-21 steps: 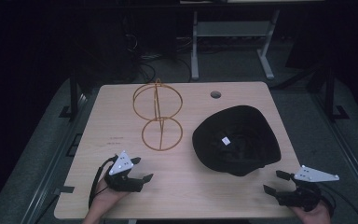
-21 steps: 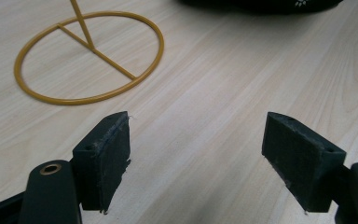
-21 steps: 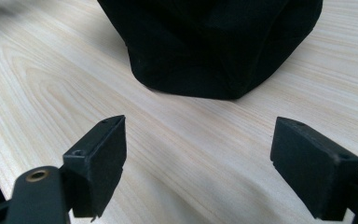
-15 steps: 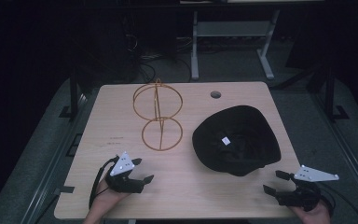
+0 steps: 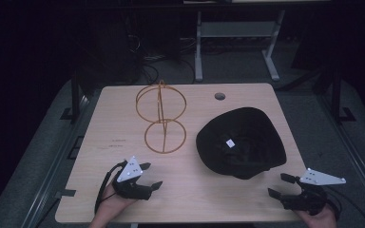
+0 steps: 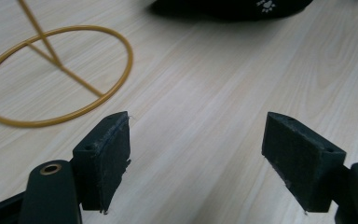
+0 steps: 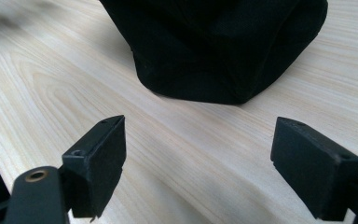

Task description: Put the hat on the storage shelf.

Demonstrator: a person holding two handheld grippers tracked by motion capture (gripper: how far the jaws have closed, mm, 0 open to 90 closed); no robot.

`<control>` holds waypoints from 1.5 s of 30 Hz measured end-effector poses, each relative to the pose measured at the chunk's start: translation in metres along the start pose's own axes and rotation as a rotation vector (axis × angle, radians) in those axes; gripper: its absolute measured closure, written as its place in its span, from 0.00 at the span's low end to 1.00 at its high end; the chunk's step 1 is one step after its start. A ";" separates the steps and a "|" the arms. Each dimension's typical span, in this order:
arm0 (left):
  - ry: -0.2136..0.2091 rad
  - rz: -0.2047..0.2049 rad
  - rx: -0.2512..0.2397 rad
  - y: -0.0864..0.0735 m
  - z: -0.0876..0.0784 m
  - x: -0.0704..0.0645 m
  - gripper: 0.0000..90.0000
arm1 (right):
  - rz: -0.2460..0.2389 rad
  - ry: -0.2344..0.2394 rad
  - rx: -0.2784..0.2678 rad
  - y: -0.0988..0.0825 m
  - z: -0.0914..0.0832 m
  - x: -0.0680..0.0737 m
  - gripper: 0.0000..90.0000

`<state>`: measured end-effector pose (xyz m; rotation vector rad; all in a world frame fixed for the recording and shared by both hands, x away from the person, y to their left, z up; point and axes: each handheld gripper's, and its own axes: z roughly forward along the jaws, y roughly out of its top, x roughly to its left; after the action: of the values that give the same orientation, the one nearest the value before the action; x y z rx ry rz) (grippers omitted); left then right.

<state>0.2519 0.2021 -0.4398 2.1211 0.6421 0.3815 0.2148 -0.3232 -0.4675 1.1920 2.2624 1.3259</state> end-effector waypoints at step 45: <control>-0.256 0.280 0.061 0.132 0.092 -0.079 0.30 | 0.004 0.010 -0.013 -0.001 -0.003 -0.002 0.19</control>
<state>0.2723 0.0315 -0.3884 2.2755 0.2114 0.2373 0.2138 -0.3274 -0.4673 1.1890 2.2554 1.3494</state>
